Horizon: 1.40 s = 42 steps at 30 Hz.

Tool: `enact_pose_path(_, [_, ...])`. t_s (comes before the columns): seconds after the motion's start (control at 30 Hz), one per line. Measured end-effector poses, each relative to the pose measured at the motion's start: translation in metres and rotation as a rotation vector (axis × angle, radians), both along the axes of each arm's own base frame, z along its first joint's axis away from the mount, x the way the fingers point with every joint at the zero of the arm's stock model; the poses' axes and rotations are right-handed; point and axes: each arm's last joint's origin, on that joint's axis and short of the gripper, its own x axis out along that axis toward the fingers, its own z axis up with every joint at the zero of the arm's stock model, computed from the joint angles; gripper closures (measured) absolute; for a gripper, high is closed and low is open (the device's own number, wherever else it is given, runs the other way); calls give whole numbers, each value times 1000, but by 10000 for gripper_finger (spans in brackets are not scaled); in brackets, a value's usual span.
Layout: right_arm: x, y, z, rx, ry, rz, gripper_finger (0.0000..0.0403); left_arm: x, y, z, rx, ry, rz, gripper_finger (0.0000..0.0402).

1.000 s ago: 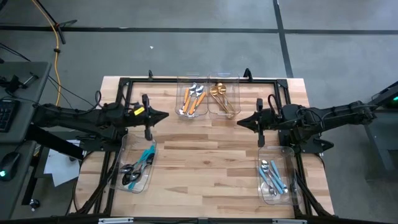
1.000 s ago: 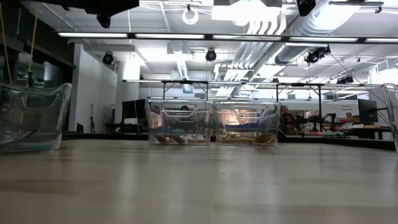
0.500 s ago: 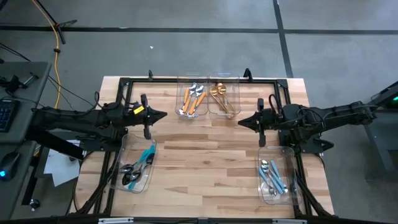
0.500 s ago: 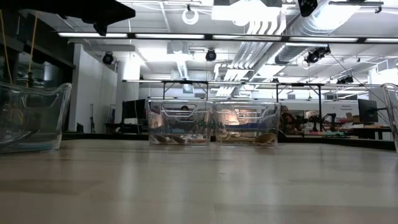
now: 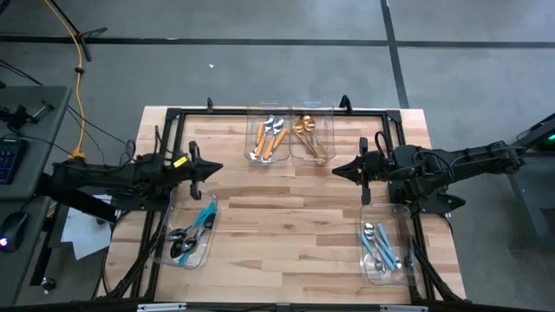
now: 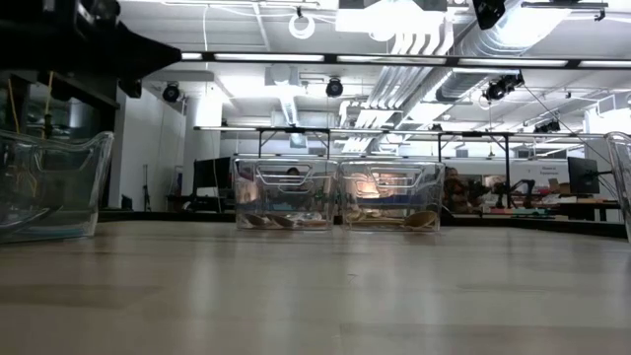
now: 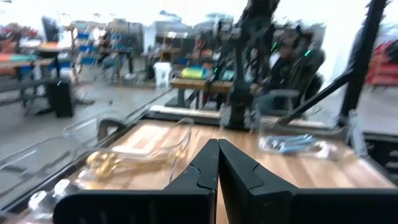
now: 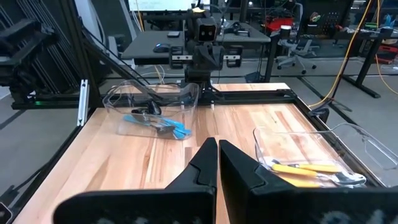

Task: Sort silverware by color (type)
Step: Return to Home Position

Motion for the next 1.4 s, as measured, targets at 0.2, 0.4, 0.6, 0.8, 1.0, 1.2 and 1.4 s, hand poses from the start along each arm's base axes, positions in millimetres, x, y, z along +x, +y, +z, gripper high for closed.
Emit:
enact_pose_path(0.2, [0, 0, 0, 8, 0, -1, 403, -7, -2, -15, 5, -56, -54, 401])
enact_pose_path(0.4, [0, 0, -2, 25, 24, -5, 403, -10, -2, -26, -9, -30, -88, 401])
enact_pose_path(0.6, [-2, 0, -8, 41, 82, -11, 403, -10, -2, -27, -60, -22, -83, 401])
enact_pose_path(0.8, [-6, -1, -15, 38, 163, -16, 403, -10, 0, -30, -97, -9, -14, 401])
enact_pose_path(1.0, [-19, -3, -22, 64, 116, -19, 403, -10, 0, -30, -69, -4, -8, 401])
enact_pose_path(1.2, [-36, -6, -61, 111, -7, -18, 403, -10, 0, -30, -68, -3, -9, 401])
enact_pose_path(1.4, [-52, -13, -74, 79, -112, -47, 403, -10, 0, -29, -68, -4, -8, 401])
